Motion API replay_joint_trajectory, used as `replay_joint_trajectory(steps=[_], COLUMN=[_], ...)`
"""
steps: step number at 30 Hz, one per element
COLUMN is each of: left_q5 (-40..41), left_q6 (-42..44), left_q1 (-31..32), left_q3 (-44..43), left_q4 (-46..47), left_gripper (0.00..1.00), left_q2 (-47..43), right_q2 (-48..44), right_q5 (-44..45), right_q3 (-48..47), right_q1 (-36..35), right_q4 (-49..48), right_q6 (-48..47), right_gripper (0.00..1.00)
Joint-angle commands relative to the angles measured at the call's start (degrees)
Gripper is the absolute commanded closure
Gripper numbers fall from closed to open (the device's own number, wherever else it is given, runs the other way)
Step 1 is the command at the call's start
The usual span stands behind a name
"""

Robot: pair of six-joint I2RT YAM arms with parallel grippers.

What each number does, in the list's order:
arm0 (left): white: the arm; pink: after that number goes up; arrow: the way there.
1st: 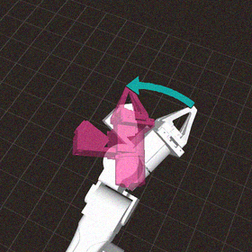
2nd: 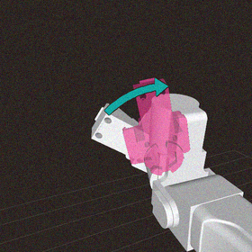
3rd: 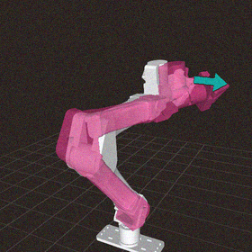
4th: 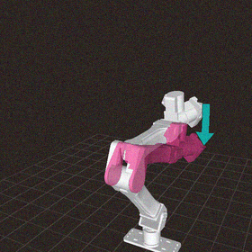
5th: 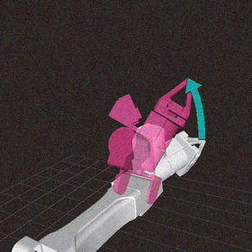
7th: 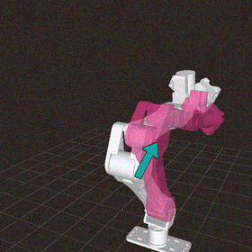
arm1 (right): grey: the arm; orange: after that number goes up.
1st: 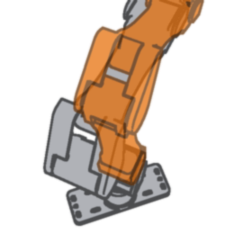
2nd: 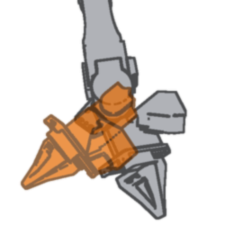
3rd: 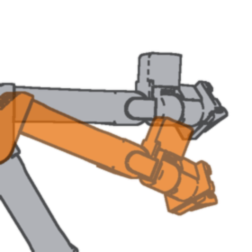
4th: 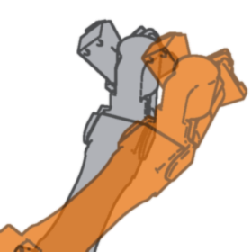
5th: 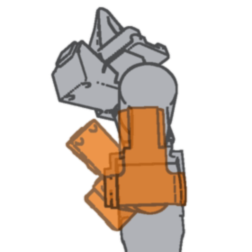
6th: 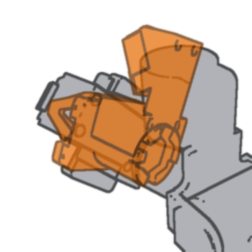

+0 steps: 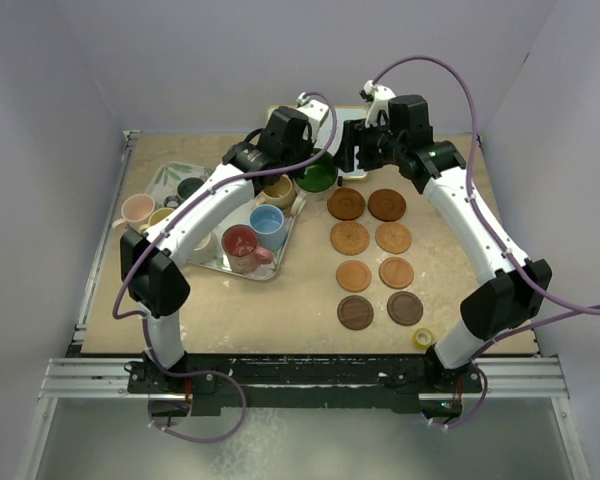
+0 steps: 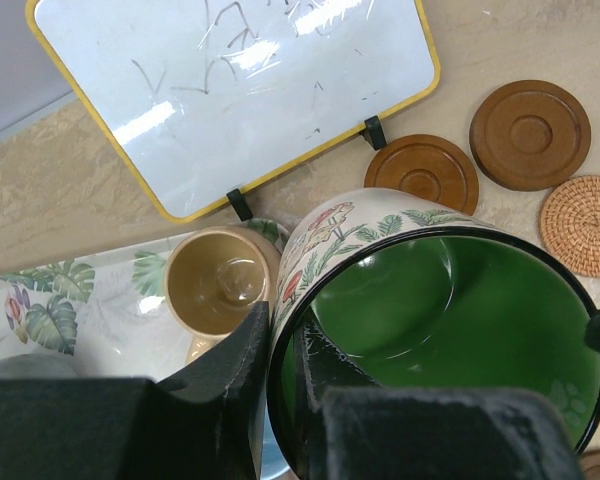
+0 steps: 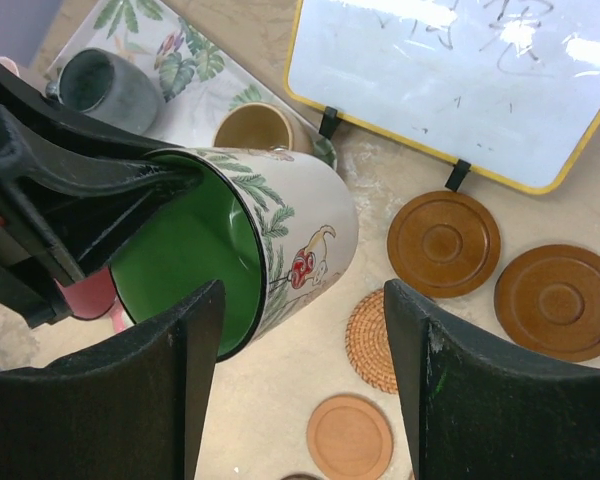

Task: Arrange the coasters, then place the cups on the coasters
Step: Place the cup on the coaster.

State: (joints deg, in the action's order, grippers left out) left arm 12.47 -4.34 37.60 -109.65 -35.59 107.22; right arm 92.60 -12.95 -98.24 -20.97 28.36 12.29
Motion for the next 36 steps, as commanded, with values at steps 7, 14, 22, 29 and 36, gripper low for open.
replay_joint_trajectory(steps=[7, 14, 22, 29, 36], left_q5=[0.9, 1.9, 2.9, 2.7, 1.2], left_q6=[-5.8, -7.9, -9.3, -9.7, -9.7], left_q1=[0.5, 0.7, 1.0, 1.0, 1.1], left_q3=[-2.5, -1.6, -0.8, -0.7, 0.1], left_q4=[9.9, 10.3, 10.5, 10.6, 11.1], left_gripper=[0.97, 0.97, 0.97, 0.97, 0.97], left_q2=[-2.8, -2.8, -1.9, -1.6, -2.1], right_q2=[2.6, 5.7, 8.5, 9.3, 9.7], right_q5=[1.8, 6.7, 11.8, 13.3, 13.8], right_q3=[-0.8, -3.2, -4.3, -4.5, -4.9], right_q1=[-2.1, -3.2, -4.3, -4.4, -4.4], right_q4=[-1.2, 1.7, 3.5, 4.1, 4.7], right_q6=[3.4, 3.9, 3.3, 2.9, 2.4], right_gripper=[0.34, 0.4, 0.52, 0.66, 0.91])
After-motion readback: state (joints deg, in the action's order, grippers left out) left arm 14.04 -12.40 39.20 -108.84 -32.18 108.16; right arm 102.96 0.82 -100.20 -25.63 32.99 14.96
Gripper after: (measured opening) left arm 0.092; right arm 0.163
